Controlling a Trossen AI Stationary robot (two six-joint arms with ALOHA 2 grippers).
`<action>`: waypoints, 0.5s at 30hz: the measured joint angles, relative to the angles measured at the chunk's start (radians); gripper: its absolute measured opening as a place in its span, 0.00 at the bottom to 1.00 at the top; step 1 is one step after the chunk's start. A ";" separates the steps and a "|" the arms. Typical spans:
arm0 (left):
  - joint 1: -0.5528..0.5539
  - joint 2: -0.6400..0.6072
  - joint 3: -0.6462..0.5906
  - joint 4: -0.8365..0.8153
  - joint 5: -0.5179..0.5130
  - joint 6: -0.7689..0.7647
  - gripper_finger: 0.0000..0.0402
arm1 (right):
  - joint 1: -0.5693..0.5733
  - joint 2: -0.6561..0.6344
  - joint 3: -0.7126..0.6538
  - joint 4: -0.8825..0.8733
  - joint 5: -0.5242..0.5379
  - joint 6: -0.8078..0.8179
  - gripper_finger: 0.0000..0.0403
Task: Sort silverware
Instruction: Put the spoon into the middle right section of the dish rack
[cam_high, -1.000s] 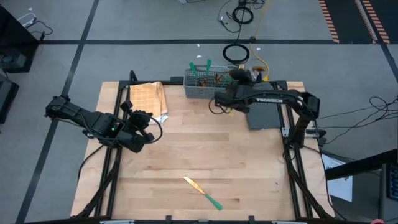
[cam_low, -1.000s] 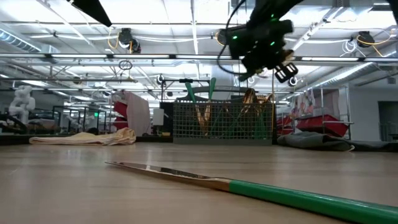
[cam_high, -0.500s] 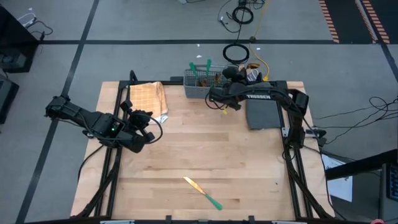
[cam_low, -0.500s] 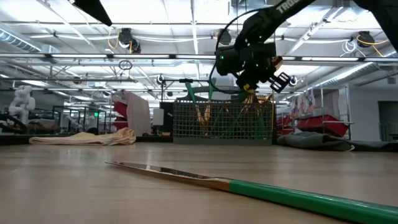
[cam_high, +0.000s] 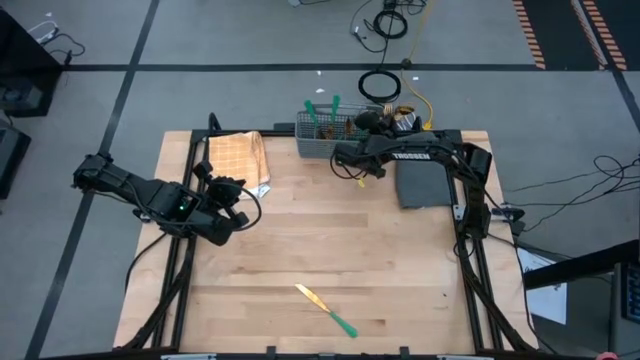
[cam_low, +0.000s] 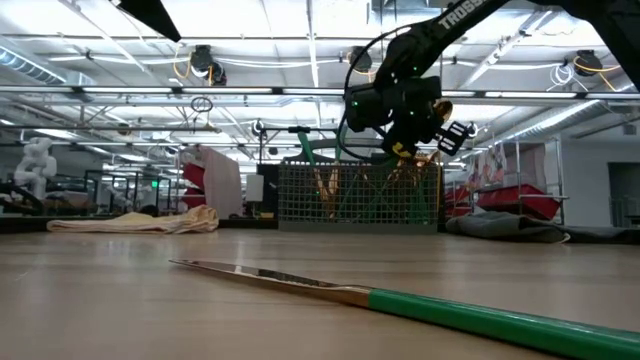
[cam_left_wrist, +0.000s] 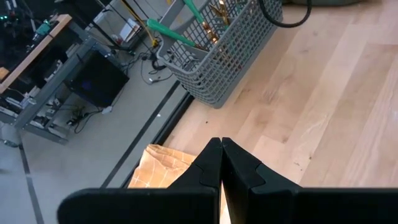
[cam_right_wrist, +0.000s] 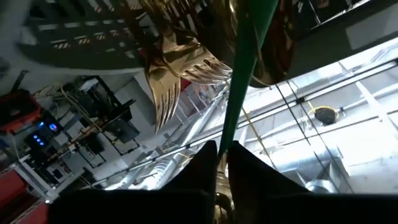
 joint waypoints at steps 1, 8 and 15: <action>0.000 0.000 0.000 0.000 0.000 0.000 0.02 | 0.005 -0.001 0.000 0.000 -0.003 -0.007 0.08; 0.000 0.000 0.000 0.000 0.000 0.000 0.02 | 0.022 -0.001 0.000 0.004 -0.036 -0.011 0.28; 0.000 0.000 0.000 0.000 0.000 0.000 0.02 | 0.023 -0.001 0.000 0.006 -0.028 -0.022 0.40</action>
